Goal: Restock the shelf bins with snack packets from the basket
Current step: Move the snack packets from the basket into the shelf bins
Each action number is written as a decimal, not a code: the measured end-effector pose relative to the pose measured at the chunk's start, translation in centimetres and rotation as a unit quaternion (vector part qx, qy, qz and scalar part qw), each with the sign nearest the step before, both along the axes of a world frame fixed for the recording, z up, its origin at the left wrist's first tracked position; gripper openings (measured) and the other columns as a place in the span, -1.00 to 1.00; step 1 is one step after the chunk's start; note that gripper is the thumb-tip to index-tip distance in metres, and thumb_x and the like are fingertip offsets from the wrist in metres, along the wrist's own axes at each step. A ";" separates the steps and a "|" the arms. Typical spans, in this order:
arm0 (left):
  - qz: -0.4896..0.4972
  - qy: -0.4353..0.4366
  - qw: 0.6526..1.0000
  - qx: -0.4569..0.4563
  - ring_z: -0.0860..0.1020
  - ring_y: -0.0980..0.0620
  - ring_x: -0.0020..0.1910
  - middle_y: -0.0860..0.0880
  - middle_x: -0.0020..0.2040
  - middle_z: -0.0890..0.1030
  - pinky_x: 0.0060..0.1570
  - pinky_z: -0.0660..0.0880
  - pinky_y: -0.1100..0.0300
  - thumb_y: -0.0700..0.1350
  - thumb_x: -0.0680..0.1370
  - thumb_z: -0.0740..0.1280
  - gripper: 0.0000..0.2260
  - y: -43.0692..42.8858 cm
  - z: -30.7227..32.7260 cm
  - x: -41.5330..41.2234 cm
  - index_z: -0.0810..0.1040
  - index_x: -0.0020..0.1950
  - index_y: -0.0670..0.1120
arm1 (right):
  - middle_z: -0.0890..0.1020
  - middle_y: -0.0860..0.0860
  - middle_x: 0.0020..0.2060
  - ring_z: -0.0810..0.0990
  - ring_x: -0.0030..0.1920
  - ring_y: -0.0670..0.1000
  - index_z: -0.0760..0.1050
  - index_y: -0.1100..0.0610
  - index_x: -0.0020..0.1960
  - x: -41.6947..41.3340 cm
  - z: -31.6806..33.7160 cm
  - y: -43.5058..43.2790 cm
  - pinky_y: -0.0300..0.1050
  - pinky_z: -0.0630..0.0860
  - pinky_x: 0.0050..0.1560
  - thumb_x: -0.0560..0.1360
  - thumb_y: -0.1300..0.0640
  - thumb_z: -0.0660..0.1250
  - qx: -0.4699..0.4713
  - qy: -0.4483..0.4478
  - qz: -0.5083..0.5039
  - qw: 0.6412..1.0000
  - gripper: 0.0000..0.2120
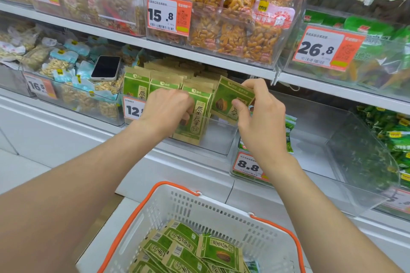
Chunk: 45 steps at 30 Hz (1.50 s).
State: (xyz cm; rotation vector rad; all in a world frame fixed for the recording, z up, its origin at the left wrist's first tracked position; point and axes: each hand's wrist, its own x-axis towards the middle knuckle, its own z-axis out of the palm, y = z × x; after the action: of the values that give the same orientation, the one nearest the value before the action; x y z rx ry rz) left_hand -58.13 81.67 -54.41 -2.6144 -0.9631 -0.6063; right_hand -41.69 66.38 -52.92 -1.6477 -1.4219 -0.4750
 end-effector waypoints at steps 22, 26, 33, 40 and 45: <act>0.069 0.080 0.987 -0.118 0.60 -0.09 -0.20 0.04 -0.21 0.58 -0.19 0.53 0.07 0.26 0.48 0.52 -0.66 -5.8 2.7 -2.9 0.58 -0.20 0.01 | 0.61 0.03 -0.15 0.45 0.14 0.19 0.42 -0.09 0.31 -1.4 -1.7 -0.1 0.10 0.29 0.12 0.60 0.01 0.35 -0.191 -0.011 -0.104 0.976 -0.70; 0.065 -0.070 0.994 -0.051 0.57 -0.06 -0.18 0.05 -0.20 0.53 -0.18 0.53 0.07 0.42 0.45 0.38 -0.51 -6.2 3.1 -1.8 0.46 -0.15 0.00 | 0.65 0.06 -0.06 0.47 0.15 0.22 0.42 -0.01 0.27 -1.0 -1.1 1.3 0.13 0.31 0.17 0.58 0.03 0.36 -0.173 0.006 -0.153 0.973 -0.72; 0.091 0.016 0.996 -0.011 0.22 -0.27 0.57 -0.20 0.58 0.29 0.50 0.19 -0.28 0.42 0.41 0.36 -0.10 -4.8 -0.4 2.5 0.24 0.54 -0.12 | 0.64 0.17 0.08 0.48 0.25 0.26 0.42 0.10 0.03 0.9 1.3 5.9 0.13 0.34 0.24 0.51 0.14 0.41 -0.340 -0.090 -0.231 0.907 -0.82; 0.113 -0.007 0.992 -0.051 0.33 -0.22 0.52 -0.07 0.42 0.52 0.46 0.17 -0.30 0.27 0.45 0.43 -0.36 -3.0 -0.6 2.7 0.40 0.41 -0.02 | 0.61 0.16 0.24 0.50 0.33 0.22 0.45 0.17 0.37 2.7 1.4 11.5 0.11 0.28 0.36 0.50 0.22 0.34 -0.410 -0.199 -0.285 0.843 -0.56; 0.110 0.001 0.993 -0.037 0.37 -0.24 0.46 -0.09 0.42 0.52 0.38 0.22 -0.28 0.26 0.44 0.43 -0.35 -2.8 -0.6 2.9 0.41 0.41 -0.05 | 0.49 0.16 0.39 0.36 0.46 0.24 0.37 0.11 0.41 5.5 0.6 15.4 0.13 0.23 0.42 0.57 0.20 0.26 -0.431 -0.175 -0.320 0.825 -0.59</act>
State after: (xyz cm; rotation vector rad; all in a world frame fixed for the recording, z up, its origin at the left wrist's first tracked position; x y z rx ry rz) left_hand -55.21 78.88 -55.06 -2.5240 -1.2736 -0.5216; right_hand -36.15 81.74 -52.36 -2.9478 -1.3927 -0.5596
